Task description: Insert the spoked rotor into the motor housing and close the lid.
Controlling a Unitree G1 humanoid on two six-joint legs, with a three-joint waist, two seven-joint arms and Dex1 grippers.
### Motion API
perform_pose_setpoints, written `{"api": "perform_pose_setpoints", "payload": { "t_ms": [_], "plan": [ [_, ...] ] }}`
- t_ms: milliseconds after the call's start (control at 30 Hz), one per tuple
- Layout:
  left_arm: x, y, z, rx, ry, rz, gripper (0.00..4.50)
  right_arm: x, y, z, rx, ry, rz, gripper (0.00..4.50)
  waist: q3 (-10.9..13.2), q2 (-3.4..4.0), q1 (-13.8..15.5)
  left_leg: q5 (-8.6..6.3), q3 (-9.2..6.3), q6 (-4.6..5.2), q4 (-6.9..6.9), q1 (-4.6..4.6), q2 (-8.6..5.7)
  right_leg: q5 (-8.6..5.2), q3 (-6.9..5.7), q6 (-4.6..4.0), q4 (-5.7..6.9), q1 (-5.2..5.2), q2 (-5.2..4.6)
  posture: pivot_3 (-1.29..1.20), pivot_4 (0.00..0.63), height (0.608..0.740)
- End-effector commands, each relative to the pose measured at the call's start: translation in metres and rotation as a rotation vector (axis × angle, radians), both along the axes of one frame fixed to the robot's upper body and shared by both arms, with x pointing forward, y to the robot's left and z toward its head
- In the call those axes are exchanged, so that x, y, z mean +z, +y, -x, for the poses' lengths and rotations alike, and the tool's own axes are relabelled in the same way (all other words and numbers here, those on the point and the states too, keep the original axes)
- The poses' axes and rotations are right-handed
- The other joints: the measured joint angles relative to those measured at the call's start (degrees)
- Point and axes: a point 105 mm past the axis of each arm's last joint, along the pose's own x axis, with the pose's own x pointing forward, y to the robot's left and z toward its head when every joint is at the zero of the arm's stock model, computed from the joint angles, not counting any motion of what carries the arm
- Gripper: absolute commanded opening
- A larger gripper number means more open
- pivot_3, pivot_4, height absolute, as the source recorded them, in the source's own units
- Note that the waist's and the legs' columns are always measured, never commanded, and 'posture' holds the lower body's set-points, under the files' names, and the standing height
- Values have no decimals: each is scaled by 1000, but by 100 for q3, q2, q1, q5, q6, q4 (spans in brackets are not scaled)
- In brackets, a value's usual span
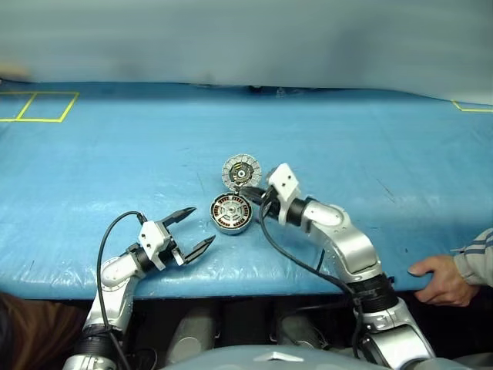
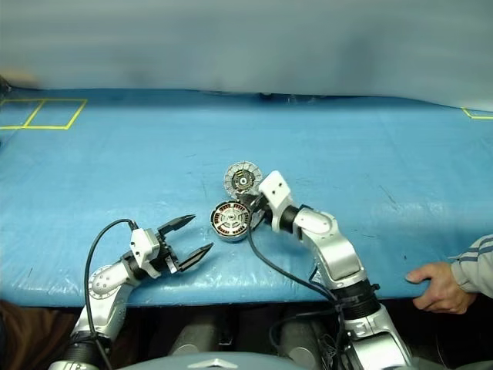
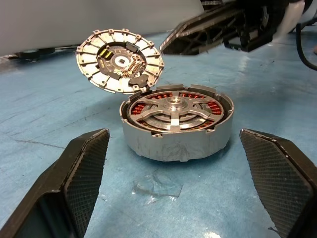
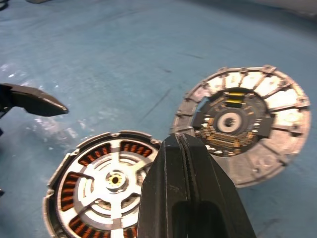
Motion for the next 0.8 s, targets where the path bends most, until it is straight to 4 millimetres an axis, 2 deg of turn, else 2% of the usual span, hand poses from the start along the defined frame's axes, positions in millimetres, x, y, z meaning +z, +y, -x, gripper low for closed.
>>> {"api": "perform_pose_setpoints", "payload": {
  "t_ms": [33, 233, 433, 667, 800],
  "plan": [
    [1, -1, -2, 1, -10, -11, 4500, 8, -17, -12, -90, -44, 20, 24, 0, 0, -3, 0, 0, 0, -2, 0, 0, 0, 0, 0, 0, 0, 0, 0, 150, 740],
    [0, -1, -2, 5, -8, -17, 4500, -3, -33, -33, -195, -14, 55, 24, 0, 1, -17, 6, 3, 9, -10, 3, 0, -2, 1, -5, -1, -2, 3, 0, 150, 740],
    [0, -1, -3, 9, -9, -19, 4500, -10, -31, -58, -227, 54, -33, 24, 1, 1, -83, 15, 4, 25, -12, 8, 0, -2, 2, -5, -1, 2, 12, 0, 150, 740],
    [0, -1, -3, 9, -12, -23, 4500, -4, -2, -75, -83, 166, -236, 24, 4, 5, -153, 17, 5, 28, -25, 17, 0, -2, 4, -6, -2, 3, 15, 0, 150, 740],
    [0, -1, -2, 12, -14, -21, 4500, 3, 18, -74, 38, 248, -366, 24, 4, 6, -158, 18, 5, 27, -34, 23, -1, -2, 5, -7, -2, 3, 15, 0, 150, 740]
  ]
}}
